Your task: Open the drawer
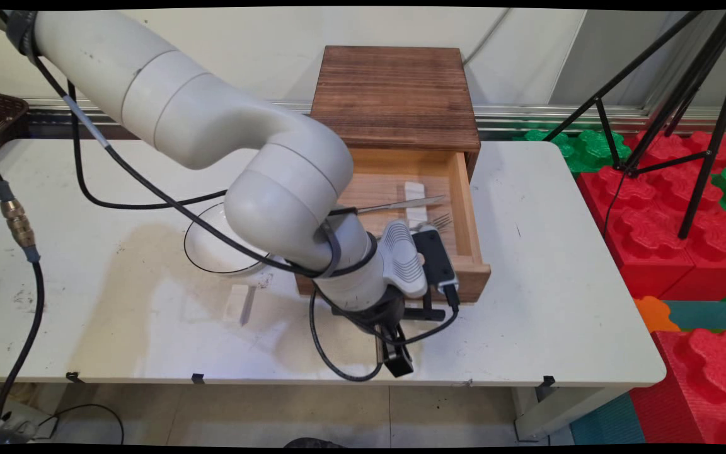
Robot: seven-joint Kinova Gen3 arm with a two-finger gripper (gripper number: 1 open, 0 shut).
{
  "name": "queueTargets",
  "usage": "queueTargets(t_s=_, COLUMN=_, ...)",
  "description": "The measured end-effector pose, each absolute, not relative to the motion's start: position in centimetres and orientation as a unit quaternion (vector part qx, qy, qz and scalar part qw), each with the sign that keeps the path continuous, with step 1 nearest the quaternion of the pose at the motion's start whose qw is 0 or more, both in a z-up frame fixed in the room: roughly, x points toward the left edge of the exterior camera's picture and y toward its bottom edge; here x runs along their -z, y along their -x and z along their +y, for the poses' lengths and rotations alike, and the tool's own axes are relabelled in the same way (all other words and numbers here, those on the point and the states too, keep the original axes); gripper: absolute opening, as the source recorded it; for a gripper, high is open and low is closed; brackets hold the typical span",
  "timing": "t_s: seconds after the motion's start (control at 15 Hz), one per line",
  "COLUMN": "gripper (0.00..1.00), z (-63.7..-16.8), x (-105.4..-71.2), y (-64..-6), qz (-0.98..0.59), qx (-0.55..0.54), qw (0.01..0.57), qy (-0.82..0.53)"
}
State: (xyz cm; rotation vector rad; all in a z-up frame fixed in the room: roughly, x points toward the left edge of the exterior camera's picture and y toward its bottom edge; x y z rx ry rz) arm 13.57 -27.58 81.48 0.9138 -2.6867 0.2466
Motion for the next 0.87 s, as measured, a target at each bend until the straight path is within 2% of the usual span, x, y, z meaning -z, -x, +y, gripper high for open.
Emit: queueTargets(t_s=0.87, gripper=1.00, z=-25.2, x=-81.4, y=-12.7, qz=-0.934, qx=-0.076, qw=0.146, qy=-0.318)
